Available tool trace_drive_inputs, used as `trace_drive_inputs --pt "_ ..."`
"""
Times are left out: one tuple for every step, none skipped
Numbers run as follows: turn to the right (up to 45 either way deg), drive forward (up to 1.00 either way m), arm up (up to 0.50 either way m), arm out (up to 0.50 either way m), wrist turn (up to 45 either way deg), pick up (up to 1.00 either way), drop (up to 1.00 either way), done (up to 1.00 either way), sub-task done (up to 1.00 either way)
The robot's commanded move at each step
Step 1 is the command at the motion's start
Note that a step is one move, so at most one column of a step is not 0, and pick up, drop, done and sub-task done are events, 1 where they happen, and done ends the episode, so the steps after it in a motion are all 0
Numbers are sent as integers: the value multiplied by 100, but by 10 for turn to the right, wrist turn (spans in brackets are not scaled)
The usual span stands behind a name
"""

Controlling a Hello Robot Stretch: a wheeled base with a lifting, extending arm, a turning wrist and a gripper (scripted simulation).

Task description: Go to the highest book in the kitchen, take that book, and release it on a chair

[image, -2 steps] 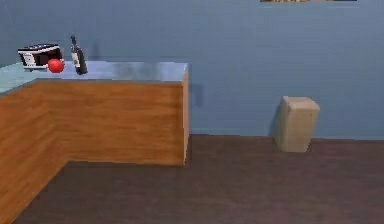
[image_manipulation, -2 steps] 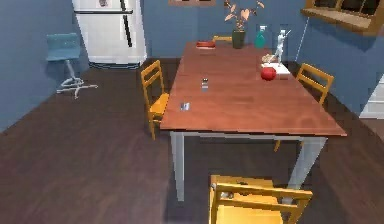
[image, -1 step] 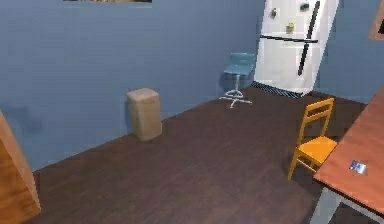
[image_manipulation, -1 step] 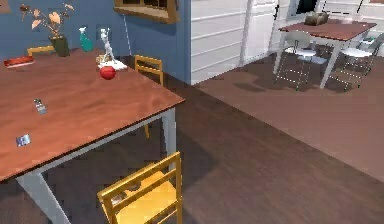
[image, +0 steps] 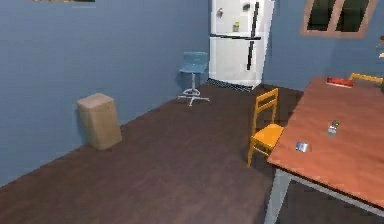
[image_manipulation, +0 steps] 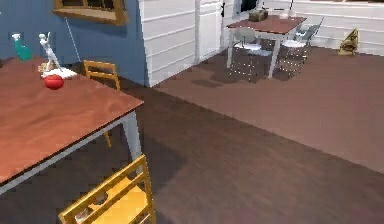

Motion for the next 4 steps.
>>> trace_drive_inputs --pt "0 100 0 0 0 0 0 0 0" --pt "0 60 0 0 0 0 0 0 0" --pt "270 0 0 0 0 0 0 0 0" --pt "0 75 0 0 0 0 0 0 0"
